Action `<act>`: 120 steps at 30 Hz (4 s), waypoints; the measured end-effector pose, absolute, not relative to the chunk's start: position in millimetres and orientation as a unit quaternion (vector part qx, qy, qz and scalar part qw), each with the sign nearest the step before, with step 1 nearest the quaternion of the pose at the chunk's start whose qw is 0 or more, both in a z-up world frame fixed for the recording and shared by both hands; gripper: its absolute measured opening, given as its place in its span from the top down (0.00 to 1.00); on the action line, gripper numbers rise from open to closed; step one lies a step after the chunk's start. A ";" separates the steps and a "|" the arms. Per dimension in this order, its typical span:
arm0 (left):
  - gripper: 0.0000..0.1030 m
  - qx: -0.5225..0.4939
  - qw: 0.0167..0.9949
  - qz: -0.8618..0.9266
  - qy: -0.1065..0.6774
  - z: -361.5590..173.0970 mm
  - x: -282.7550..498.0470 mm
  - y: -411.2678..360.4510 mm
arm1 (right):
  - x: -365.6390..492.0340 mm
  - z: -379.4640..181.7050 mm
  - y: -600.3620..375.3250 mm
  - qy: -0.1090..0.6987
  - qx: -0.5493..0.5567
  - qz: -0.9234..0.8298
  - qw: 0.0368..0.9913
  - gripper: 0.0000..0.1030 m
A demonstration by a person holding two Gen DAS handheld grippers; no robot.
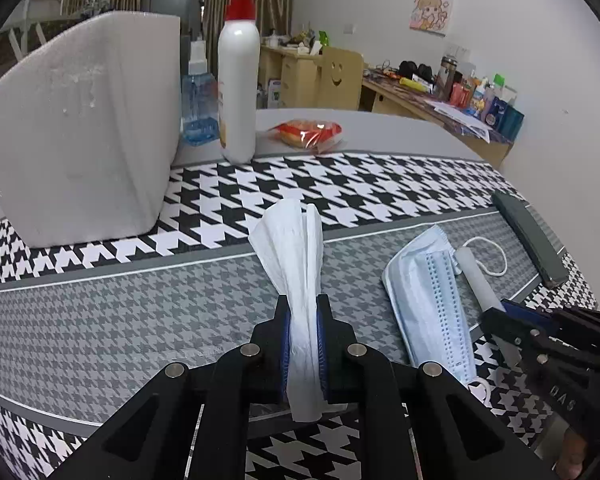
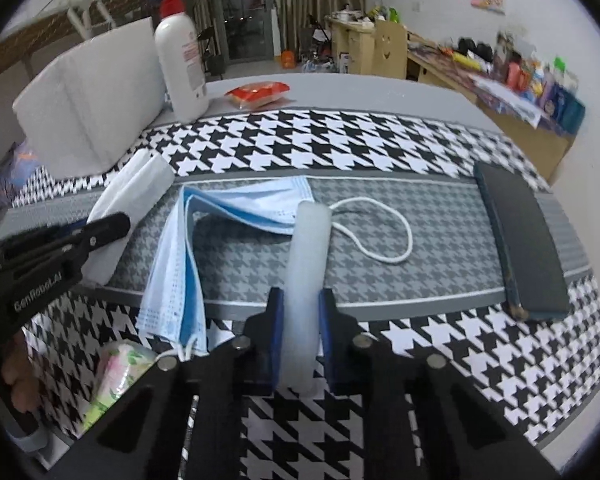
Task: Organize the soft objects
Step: 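Close the left tool on the tissue pack while the right tool grasps the foam stick, then lift the tissue pack with the left tool while the right tool lifts the foam stick, then carry the tissue pack and foam stick over the open white foam box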
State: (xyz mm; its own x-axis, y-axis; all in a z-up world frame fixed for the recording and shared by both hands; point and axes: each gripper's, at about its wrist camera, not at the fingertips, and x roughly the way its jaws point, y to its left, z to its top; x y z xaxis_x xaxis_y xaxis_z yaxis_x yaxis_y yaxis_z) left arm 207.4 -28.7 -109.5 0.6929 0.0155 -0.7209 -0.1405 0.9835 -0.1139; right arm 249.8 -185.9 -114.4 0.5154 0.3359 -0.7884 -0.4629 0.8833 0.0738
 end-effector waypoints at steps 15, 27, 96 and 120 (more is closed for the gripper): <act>0.88 -0.065 0.932 0.040 0.353 -83.6 189.3 -36.4 | 227.9 -77.0 -202.4 0.379 -0.051 0.239 0.892 0.84; 0.88 -0.052 0.943 0.043 0.325 -60.9 171.8 -39.5 | 215.7 -53.5 -210.7 0.340 -0.032 0.255 0.905 0.84; 0.88 -0.040 0.976 0.065 0.202 36.4 119.5 65.0 | 181.0 30.7 -97.1 0.213 -0.040 0.316 0.924 0.84; 0.88 -0.024 0.979 0.106 0.174 55.5 128.3 98.7 | 187.2 55.5 -43.6 0.193 -0.068 0.324 0.924 0.84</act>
State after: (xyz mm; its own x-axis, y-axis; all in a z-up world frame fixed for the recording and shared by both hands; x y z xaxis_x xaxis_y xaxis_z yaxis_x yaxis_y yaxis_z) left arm 128.3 98.7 55.5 0.9172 0.1980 -0.3458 -0.2150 0.9765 -0.0111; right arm 187.2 -43.6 55.5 0.7151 0.5725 -0.4012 -0.6253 0.7804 -0.0012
